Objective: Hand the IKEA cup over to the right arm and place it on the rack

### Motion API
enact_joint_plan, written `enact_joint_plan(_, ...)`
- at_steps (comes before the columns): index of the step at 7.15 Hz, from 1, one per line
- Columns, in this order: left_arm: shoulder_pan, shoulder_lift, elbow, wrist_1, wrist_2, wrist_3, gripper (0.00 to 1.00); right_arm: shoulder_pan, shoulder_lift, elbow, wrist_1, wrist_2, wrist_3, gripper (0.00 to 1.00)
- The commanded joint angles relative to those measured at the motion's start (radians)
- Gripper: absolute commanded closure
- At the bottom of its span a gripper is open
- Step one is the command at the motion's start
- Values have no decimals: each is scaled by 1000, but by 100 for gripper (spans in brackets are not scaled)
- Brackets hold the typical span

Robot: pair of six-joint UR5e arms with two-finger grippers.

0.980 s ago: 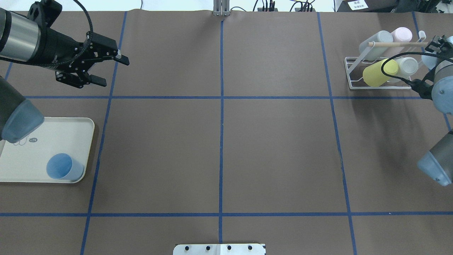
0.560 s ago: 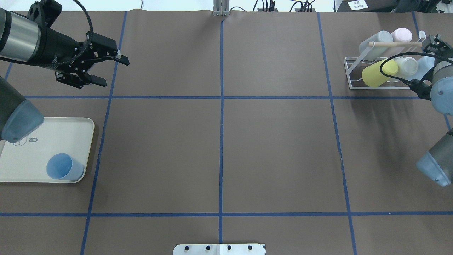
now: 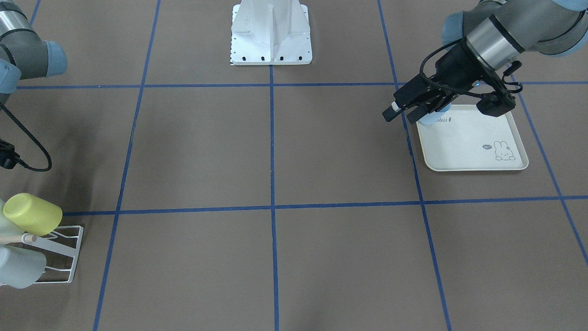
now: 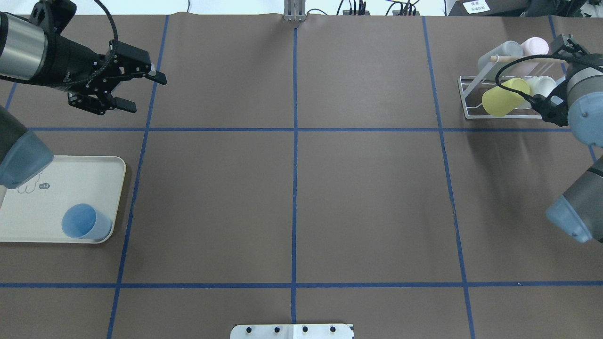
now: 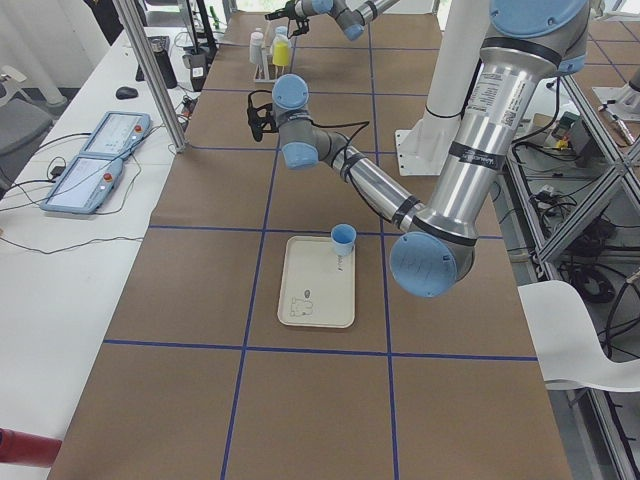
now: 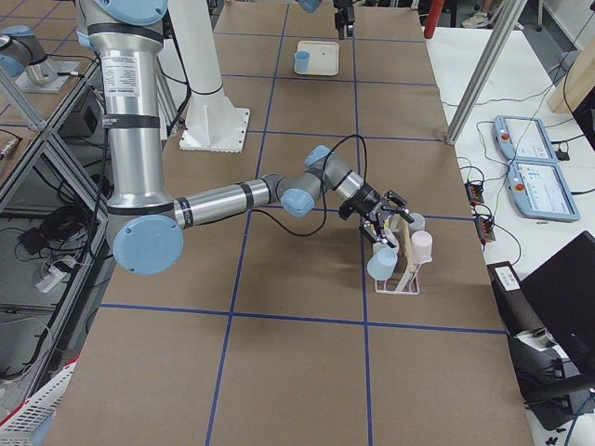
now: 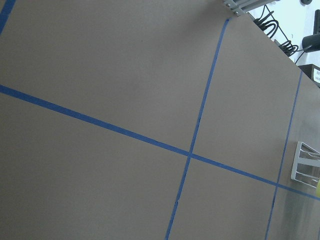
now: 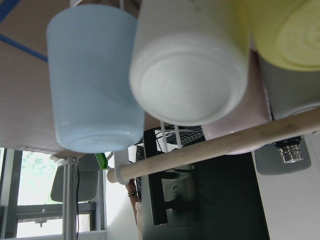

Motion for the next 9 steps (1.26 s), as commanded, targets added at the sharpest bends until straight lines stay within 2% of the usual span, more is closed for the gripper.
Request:
enact_joint_plan(1,-57,125,-6,1,0,246,0,1,3,63,-1,160,290,1)
enact_joint_plan(3,-126,261,-6,3,0,487,0,3,3,112,1,355,660,1)
enact_joint_plan(5,-151,380,-16,-2,2,624,0,1,3,147,31,498,1091,0)
enact_joint_plan(6,-143,419,-22,-4,65,634,0,0,1,141,100,567,1313,0)
enact_joint_plan(8,-65,468,-30,-25,95,634,0,-9,27,158,107,726,1727,0)
enact_joint_plan(9,4,476,-30,-39,95,619,0,-17,74,161,82,775,1850,0)
